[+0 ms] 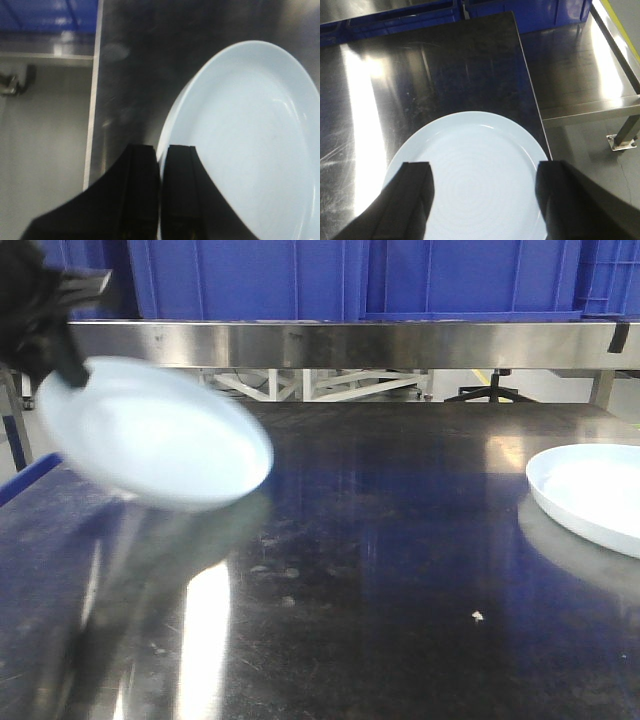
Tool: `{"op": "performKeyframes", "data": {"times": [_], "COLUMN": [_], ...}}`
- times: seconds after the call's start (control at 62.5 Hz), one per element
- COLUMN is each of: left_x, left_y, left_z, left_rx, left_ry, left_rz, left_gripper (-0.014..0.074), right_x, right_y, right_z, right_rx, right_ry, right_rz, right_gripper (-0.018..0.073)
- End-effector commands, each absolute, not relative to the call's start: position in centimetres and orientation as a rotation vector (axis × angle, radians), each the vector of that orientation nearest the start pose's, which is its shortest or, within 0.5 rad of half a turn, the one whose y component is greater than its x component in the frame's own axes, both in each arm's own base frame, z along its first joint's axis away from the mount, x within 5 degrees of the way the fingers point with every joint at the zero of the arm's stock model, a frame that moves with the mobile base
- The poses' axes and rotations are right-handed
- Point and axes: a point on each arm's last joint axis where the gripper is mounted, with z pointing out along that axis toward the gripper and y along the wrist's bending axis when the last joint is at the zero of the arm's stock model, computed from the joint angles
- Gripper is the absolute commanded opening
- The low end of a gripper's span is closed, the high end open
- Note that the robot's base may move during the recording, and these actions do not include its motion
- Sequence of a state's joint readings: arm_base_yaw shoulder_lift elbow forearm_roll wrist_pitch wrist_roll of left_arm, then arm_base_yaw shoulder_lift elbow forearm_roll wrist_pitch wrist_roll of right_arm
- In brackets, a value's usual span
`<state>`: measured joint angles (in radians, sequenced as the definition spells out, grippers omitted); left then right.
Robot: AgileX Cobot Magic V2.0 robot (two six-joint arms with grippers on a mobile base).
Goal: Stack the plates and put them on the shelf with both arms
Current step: 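Lift the plate with the left gripper and set it down mid-table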
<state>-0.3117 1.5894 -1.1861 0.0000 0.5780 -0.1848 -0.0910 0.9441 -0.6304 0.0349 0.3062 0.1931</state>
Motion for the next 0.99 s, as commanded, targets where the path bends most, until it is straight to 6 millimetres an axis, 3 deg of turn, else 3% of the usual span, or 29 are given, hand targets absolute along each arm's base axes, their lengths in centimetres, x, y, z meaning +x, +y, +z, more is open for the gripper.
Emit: {"op": "performKeyframes", "data": {"times": [0.0,0.208,0.432,0.672,0.976], "left_x": [32.3,31.0,31.2,33.2,34.5], "left_y": [-12.5,-17.4,-21.0,-23.0,-23.8], "left_z": [31.7,33.4,31.9,29.1,26.6], "left_rx": [0.193,0.301,0.374,0.407,0.442], "left_ry": [2.317,2.176,2.179,2.271,2.341], "left_rz": [-0.299,-0.453,-0.51,-0.485,-0.439], "left_gripper": [0.0097,0.0097,0.0097,0.0097,0.0098], "right_x": [19.6,19.5,19.4,19.4,19.4], "right_y": [-1.8,-1.7,-1.7,-1.7,-1.7], "right_z": [31.2,30.8,30.7,30.7,30.7], "right_rx": [0.295,0.301,0.302,0.302,0.302], "right_ry": [1.978,2.022,2.033,2.033,2.033], "right_rz": [0.08,0.079,0.079,0.079,0.079], "right_gripper": [0.0542,0.0542,0.0542,0.0542,0.0542]}}
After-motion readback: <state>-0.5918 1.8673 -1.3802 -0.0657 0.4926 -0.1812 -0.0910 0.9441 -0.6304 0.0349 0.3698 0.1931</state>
